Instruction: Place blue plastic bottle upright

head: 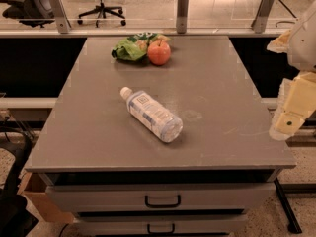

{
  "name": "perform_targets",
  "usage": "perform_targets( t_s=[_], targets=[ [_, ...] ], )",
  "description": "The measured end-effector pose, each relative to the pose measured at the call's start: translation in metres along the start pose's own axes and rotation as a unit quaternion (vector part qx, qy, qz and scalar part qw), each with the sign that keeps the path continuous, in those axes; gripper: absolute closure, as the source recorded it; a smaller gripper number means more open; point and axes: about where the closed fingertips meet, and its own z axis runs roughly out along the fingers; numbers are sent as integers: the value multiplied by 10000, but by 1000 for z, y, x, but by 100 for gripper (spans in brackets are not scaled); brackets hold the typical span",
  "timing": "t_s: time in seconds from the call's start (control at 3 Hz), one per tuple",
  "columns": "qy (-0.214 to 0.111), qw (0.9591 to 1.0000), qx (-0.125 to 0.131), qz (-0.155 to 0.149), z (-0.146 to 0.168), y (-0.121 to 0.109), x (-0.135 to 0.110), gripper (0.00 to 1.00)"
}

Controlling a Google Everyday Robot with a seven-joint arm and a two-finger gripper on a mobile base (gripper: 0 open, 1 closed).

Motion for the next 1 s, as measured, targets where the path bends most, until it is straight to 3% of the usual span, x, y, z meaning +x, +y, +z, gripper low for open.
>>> perform_targets(
  t_s=[0.33,0.67,1.0],
  targets=[
    [0,10000,1,0,0,0,0,0],
    [-254,9997,30,-36,4,3,-18,0],
    [-577,9981,-214,81,26,9,-53,0]
  ],
)
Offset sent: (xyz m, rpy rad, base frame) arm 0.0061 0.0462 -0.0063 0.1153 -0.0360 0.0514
